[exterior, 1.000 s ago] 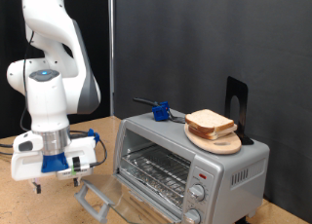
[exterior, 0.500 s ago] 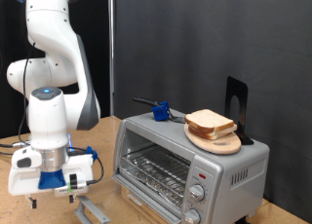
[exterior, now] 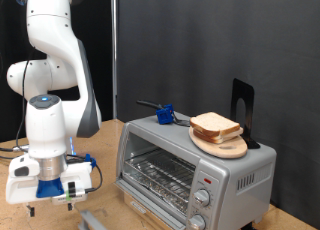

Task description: Make a piece of toast with the oven

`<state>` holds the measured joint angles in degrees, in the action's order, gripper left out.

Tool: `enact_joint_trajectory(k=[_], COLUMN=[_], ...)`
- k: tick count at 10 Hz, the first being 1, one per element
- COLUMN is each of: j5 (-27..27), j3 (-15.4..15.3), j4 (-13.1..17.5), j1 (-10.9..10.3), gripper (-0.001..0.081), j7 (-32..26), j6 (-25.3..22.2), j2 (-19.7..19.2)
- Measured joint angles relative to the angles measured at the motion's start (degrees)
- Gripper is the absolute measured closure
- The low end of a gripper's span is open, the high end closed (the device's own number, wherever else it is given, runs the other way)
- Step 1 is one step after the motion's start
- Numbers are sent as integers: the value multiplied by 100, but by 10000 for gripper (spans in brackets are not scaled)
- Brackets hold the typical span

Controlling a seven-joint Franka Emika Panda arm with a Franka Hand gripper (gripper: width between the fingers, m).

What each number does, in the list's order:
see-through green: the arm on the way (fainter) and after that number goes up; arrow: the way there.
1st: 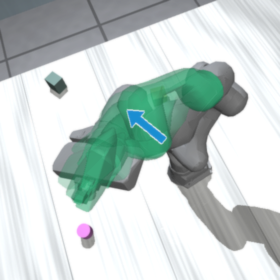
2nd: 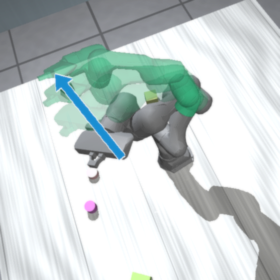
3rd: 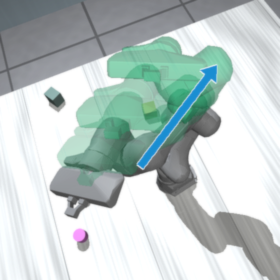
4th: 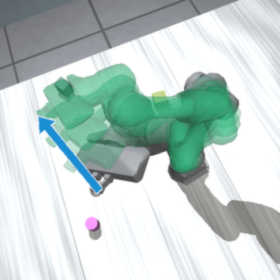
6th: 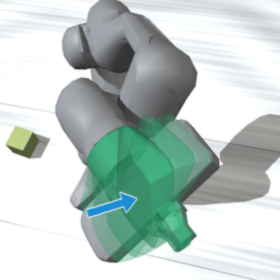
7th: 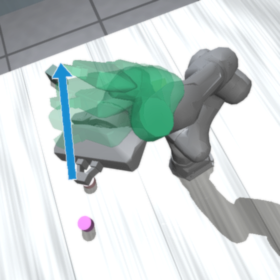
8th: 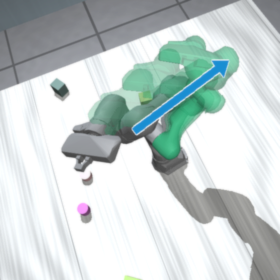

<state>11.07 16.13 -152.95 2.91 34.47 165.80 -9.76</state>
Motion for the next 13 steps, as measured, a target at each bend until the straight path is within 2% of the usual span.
enact_joint_trajectory(k=[3, 5, 6, 7, 8, 10, 11, 13], j5=[193, 378, 275, 729, 1554, 2940, 3282, 3662], j3=[87, 140, 138, 91, 53, 68, 100, 120], j4=[-238, -371, -382, -367, -296, -97, -8, 184], j1=[249, 378, 378, 344, 261, 173, 164, 150], gripper=[6, 6, 6, 6, 6, 6, 6, 6], j7=[-393, -766, -671, -997, -1724, -3046, -3433, -3762], j6=[-14, -386, -383, -411, -688, -1642, -2142, -2994], j2=[463, 962, 969, 975, 1086, 1547, 1765, 2073])
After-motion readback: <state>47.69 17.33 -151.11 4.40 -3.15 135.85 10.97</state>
